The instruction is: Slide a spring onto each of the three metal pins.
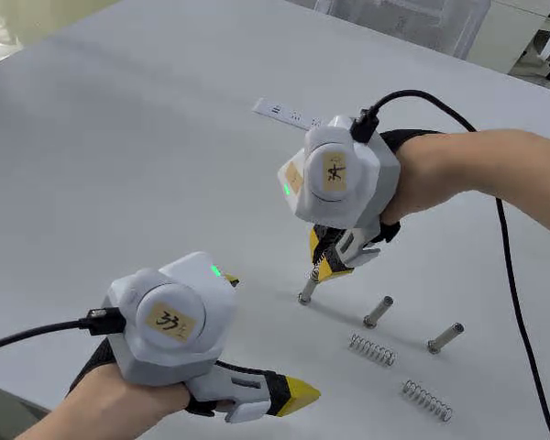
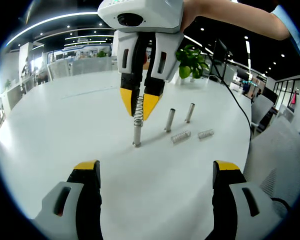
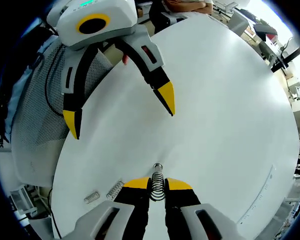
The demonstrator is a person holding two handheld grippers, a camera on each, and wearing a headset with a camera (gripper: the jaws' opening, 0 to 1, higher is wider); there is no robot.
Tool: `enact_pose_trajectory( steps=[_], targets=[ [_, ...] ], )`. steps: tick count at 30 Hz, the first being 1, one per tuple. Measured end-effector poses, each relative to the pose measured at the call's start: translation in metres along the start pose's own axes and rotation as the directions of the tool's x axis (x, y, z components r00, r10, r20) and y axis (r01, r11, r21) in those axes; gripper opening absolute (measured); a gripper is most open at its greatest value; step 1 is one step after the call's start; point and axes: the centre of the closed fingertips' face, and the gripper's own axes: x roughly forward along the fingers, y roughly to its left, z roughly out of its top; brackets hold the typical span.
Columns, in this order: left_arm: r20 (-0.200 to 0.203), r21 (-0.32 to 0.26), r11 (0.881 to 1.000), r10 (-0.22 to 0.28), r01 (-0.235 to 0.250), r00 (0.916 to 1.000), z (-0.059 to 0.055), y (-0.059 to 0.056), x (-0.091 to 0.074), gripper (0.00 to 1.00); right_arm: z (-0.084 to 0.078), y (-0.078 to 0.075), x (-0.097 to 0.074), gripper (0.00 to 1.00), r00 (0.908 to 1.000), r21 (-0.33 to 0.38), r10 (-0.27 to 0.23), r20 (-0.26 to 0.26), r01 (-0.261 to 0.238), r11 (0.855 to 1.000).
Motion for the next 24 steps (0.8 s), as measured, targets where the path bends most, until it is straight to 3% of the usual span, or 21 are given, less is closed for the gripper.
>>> enact_pose_trajectory(
  steps=[10,24],
  targets=[
    [0.000,-0.004,1.000,-0.001,0.001,1.0000,-0.001,0.001,0.000,0.91,-0.004,0.001,0.022,0.07,0.9989,-0.010,0.016,-0.044,-0.017,1.000],
    [-0.003,-0.007,1.000,-0.005,0.005,1.0000,-0.004,-0.001,-0.001,0.91,-0.004,0.003,0.036,0.07,0.9987,-0.006,0.010,-0.050,-0.011,1.000]
  ],
)
